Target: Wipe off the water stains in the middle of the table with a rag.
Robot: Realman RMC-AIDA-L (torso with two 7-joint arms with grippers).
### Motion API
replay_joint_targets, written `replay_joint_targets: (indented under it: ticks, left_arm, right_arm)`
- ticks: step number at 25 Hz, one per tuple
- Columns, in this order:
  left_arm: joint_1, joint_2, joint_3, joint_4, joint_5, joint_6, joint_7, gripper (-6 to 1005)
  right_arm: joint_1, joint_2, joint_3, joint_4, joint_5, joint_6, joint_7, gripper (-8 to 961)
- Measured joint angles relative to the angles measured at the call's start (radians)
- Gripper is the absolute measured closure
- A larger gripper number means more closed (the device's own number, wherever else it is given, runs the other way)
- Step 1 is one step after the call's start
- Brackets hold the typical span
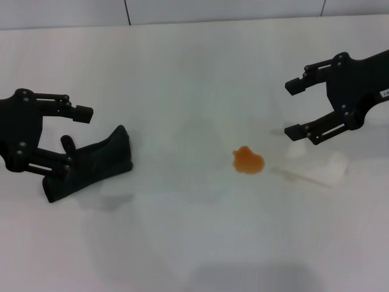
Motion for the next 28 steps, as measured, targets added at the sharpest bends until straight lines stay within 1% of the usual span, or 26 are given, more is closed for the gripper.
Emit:
replay_joint_targets:
  ticks: [5, 12, 15, 21, 25, 28]
  left_arm:
    - [-0.004, 0.003, 0.005, 0.006, 0.008, -0.001, -0.005, 124]
    - [0.002, 0.003, 0.007, 0.026, 0.023, 0.001, -0.013, 124]
    - [0.001, 0.003, 0.007, 0.027, 0.029, 0.002, -0.013, 125]
    - [0.004, 0.007, 0.006, 0.028, 0.030, 0.001, -0.007, 125]
    - [0.003, 0.010, 0.005, 0.033, 0.047, 0.000, -0.007, 125]
    - [0.003, 0.010, 0.005, 0.039, 0.059, 0.000, -0.006, 124]
  right_arm:
    - [-0.002, 0.010, -0.001, 0.003, -0.018, 0.003, 0.000, 100]
    - [-0.002, 0.010, -0.004, 0.001, -0.022, 0.003, 0.005, 100]
    - [0.005, 0.012, -0.006, -0.010, -0.063, 0.006, 0.039, 100]
    - [0.073, 0.011, -0.019, -0.024, -0.230, -0.021, 0.197, 100]
    - [0.124, 0.004, -0.041, -0.024, -0.308, -0.055, 0.287, 99]
    - [0.168, 0.003, -0.065, -0.024, -0.395, -0.087, 0.350, 99]
